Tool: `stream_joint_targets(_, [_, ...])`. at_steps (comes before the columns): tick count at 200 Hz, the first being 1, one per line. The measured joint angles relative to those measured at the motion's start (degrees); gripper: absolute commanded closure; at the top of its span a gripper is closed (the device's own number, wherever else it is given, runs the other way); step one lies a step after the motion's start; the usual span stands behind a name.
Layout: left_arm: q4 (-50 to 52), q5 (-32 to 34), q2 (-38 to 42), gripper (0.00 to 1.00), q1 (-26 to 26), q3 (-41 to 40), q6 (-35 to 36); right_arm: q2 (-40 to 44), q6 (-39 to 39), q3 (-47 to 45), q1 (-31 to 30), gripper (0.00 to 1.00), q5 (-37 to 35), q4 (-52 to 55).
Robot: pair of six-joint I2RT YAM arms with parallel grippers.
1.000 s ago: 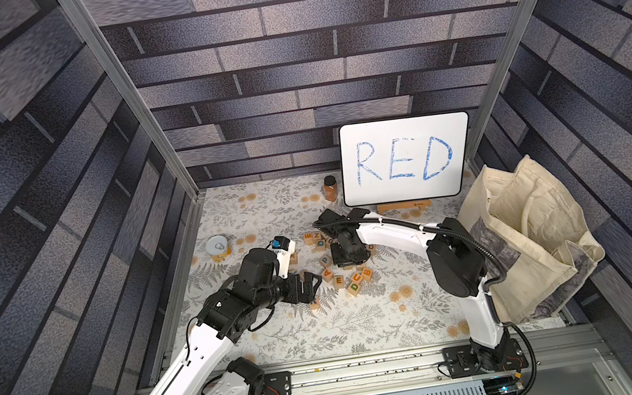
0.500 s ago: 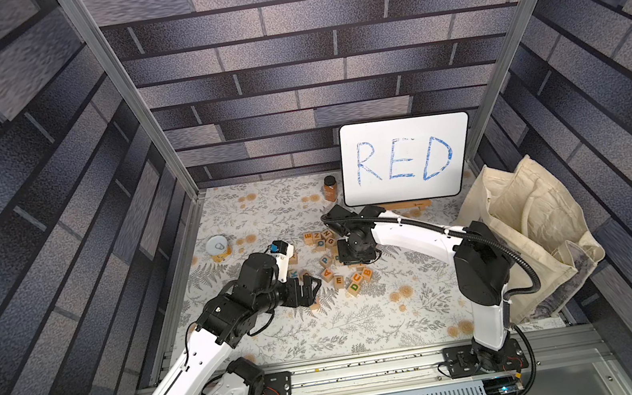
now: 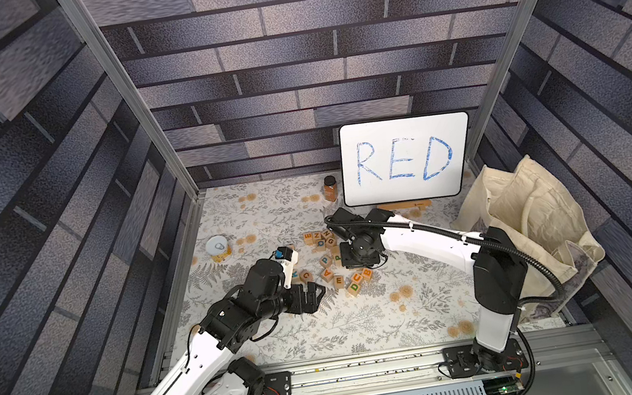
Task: Assemble the uppercase word "red" with letter blocks
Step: Place the letter block at the center of the board.
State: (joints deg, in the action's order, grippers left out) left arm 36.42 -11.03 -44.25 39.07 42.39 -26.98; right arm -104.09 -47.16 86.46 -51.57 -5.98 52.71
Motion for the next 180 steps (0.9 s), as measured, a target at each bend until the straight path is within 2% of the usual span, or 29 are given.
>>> stream_joint_targets(79, [0.2, 3.6, 4.3, 0.00, 4.4, -3.3, -4.3, 2.6, -2.3, -2.9, -2.8, 0.85, 0.0, -0.4])
stream_joint_targets(180, [2.0, 6.2, 7.9, 0.00, 7.7, -5.3, -9.5, 2.7, -5.6, -6.1, -6.5, 0.85, 1.4, -3.4])
